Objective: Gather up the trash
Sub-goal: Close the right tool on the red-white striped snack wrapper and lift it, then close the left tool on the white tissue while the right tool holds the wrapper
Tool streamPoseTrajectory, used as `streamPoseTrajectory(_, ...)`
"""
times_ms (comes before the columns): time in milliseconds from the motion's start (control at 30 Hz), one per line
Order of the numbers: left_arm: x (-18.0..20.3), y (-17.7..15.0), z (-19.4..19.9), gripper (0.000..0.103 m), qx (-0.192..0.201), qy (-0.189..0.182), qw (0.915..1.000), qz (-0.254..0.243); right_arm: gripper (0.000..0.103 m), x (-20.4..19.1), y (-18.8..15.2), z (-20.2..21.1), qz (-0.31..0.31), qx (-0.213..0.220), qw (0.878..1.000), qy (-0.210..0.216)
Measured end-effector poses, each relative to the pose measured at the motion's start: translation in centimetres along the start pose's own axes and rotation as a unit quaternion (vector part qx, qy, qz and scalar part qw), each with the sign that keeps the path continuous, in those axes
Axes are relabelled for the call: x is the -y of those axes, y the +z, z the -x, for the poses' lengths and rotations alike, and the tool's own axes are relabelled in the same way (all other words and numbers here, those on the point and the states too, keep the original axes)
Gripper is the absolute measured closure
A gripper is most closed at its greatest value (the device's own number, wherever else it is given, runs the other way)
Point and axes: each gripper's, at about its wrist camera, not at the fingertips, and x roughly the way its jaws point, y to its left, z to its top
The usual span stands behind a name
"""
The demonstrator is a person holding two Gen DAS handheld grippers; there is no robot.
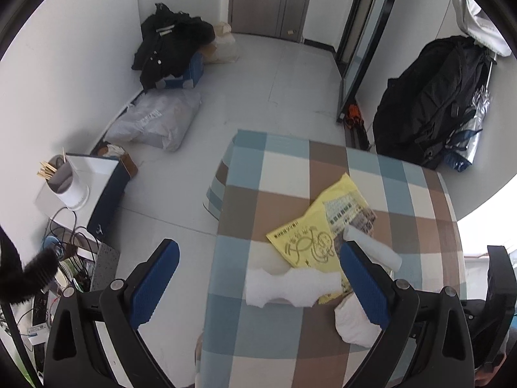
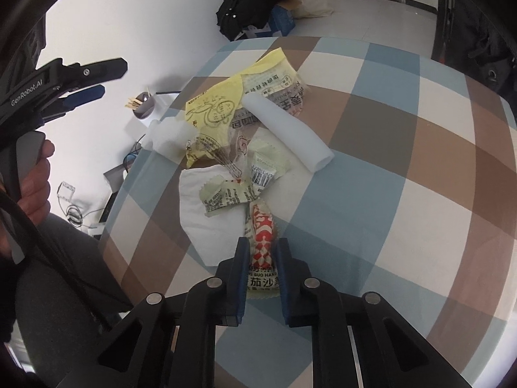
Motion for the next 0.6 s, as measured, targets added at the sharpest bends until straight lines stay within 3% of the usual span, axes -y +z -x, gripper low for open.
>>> streamPoseTrajectory(100,0.7,-0.7,-0.5,0.005,-0.029,-0.024,0.9992,-0.007,0.090,-0.1,-0.3,0.5,0.000,0.002,1.000,-0.003)
streamPoseTrajectory(333,3.0,-2.8,0.4,0.005,-0.035,-0.053,0.9973,-0.037,0.090,-0.2,-1.1,1.7,0.002,0.017,1.000,-0.013)
streamPoseTrajectory(467,4.9,-4.0,0.1,0.005,-0.066,-0.103,0.9906,-0.062,0.091,0.5,-2.1,2.5,-0.012,0.021,1.000,-0.019)
streamPoseTrajectory(600,6.5,-5.2,-0.7,0.005,-0.088,-0.103,0.9873,-0.083,0.091,1.7,-3.1,3.7,-0.042,0.030,0.998,-0.024)
